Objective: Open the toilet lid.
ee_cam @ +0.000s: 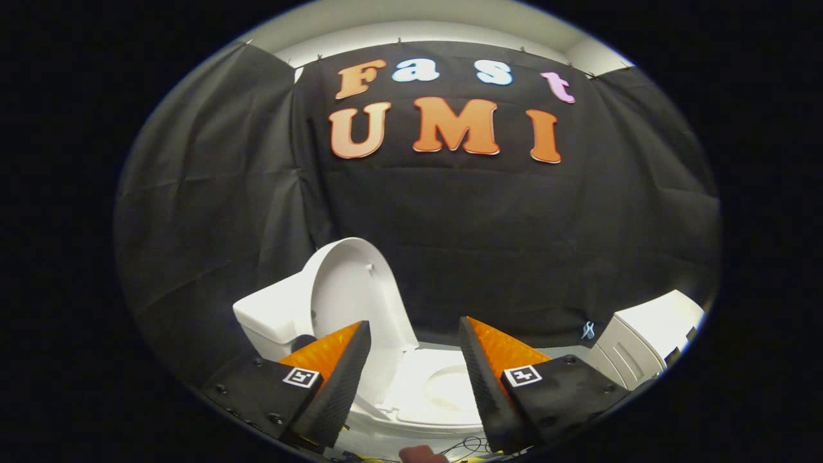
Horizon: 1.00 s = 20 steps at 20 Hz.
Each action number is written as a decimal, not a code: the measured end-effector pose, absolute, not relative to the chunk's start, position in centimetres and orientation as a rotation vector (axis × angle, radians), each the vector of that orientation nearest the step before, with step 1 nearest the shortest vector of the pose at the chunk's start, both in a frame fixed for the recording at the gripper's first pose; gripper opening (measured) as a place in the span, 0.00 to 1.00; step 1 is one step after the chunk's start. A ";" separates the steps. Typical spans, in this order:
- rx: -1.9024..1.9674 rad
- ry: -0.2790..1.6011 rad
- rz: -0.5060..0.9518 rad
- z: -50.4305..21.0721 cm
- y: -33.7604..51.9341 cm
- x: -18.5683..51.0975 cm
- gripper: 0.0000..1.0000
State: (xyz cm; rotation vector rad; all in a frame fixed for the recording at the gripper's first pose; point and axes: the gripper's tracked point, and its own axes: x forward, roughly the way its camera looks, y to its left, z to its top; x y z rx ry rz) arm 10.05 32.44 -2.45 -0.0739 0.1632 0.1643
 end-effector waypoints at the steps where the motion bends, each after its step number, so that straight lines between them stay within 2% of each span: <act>1: -0.061 0.157 0.144 -2.0 30.9 10.1 0.89; 12: -0.075 0.026 0.006 2.3 16.1 7.9 0.89; 20: -0.096 -0.020 -0.044 4.2 12.5 6.0 0.89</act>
